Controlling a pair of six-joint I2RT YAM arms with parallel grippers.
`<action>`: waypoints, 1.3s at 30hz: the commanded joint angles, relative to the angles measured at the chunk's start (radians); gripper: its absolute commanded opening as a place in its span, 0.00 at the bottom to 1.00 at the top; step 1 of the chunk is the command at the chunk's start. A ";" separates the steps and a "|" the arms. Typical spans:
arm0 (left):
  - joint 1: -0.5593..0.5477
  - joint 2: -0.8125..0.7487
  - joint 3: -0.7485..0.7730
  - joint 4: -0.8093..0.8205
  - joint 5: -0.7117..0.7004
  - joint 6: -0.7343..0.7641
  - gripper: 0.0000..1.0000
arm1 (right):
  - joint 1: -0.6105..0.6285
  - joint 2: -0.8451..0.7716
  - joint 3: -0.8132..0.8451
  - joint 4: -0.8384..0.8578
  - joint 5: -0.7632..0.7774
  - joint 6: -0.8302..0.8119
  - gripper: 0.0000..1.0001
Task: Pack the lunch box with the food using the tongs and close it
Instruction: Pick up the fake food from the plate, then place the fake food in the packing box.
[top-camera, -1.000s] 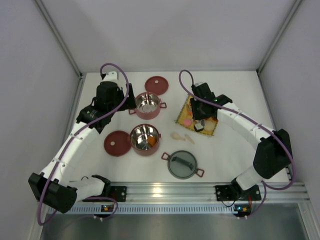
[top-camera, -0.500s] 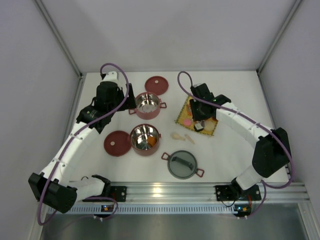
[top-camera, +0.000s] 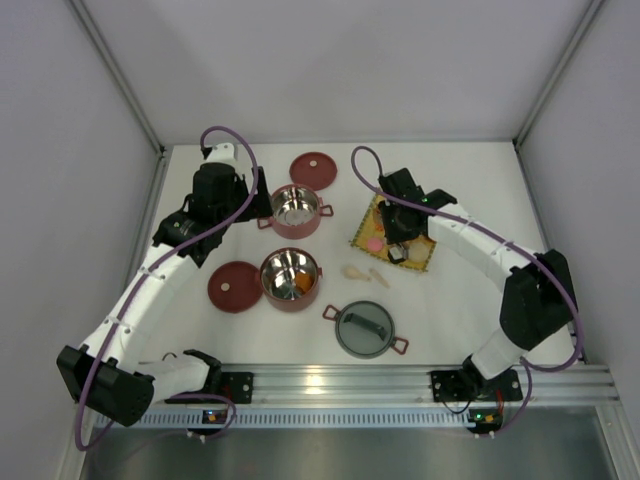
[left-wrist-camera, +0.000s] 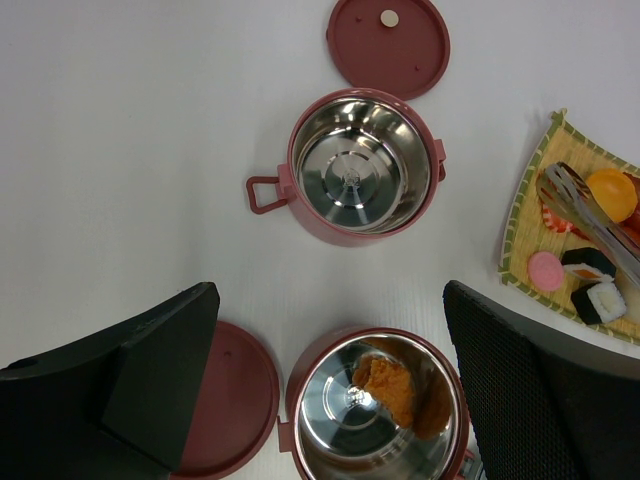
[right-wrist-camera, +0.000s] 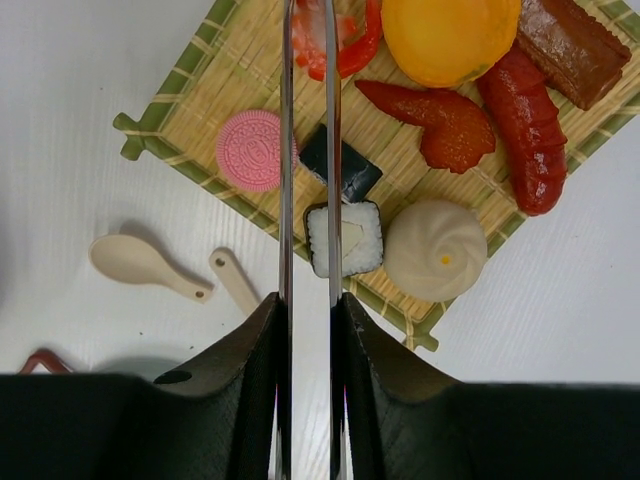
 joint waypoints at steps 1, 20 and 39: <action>-0.002 -0.021 -0.007 0.011 0.000 -0.004 0.99 | 0.015 -0.056 0.037 -0.031 0.030 -0.005 0.17; -0.003 -0.013 -0.009 0.013 0.001 -0.011 0.99 | 0.053 -0.239 0.143 -0.091 -0.097 0.026 0.16; -0.003 -0.019 -0.009 0.013 0.000 -0.011 0.99 | 0.555 -0.277 0.146 -0.078 -0.086 0.184 0.16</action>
